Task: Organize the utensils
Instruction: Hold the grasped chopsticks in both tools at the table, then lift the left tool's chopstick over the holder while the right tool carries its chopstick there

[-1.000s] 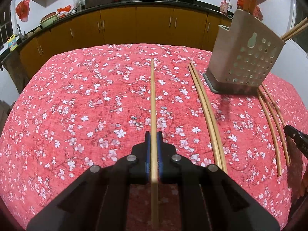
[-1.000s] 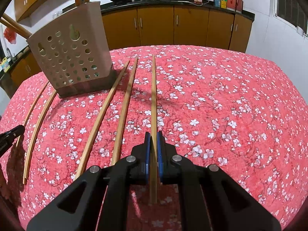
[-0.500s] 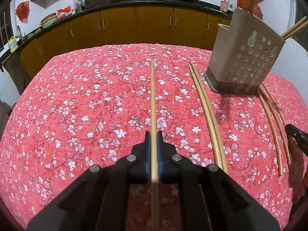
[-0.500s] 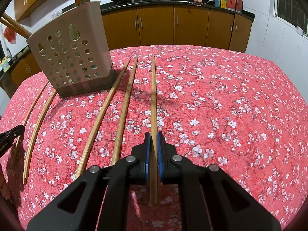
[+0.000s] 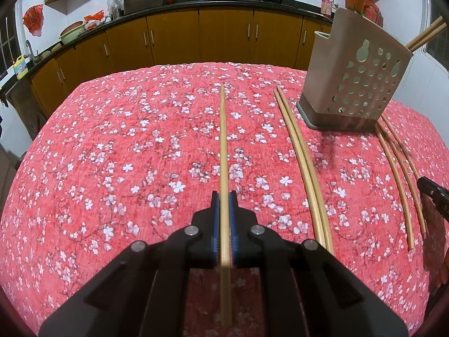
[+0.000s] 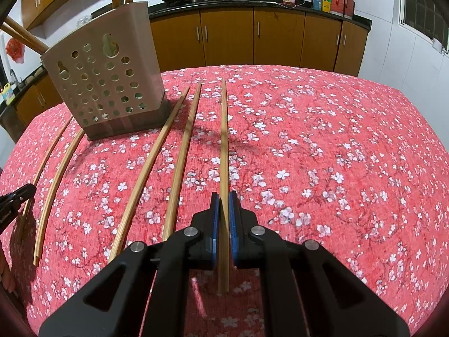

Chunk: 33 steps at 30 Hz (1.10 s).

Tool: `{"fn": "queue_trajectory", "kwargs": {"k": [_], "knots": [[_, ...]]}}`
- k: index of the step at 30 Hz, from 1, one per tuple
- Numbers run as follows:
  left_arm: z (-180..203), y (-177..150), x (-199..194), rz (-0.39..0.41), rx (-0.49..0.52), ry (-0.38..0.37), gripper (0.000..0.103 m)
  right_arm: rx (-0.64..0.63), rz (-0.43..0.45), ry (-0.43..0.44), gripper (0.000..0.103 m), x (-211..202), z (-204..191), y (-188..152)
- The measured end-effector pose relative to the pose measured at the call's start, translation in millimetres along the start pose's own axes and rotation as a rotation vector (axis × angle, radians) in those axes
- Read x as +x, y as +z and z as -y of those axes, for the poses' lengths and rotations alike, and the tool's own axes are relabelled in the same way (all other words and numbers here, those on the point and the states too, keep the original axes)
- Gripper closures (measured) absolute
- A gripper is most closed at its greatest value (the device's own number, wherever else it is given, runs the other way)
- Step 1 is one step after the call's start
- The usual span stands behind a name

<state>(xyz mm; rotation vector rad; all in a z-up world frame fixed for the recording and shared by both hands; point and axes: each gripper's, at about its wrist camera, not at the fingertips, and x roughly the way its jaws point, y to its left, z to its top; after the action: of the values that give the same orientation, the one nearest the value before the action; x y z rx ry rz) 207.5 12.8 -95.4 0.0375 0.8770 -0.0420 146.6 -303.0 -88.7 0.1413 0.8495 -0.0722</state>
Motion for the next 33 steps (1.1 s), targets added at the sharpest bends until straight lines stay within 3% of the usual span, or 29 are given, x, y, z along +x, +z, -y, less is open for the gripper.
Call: {"fn": "queue_trajectory", "kwargs": {"k": [17, 33], "knots": [[0.4, -3.8, -13.0, -0.018, 0.017, -0.008, 0.096, 0.027, 0.026, 0.026, 0.095, -15.3, 4.0, -1.1], [-12.5, 28.0, -85.6, 0.133, 0.042, -0.026, 0.095, 0.056, 0.177, 0.032, 0.096, -66.7, 15.1, 25.3]]}}
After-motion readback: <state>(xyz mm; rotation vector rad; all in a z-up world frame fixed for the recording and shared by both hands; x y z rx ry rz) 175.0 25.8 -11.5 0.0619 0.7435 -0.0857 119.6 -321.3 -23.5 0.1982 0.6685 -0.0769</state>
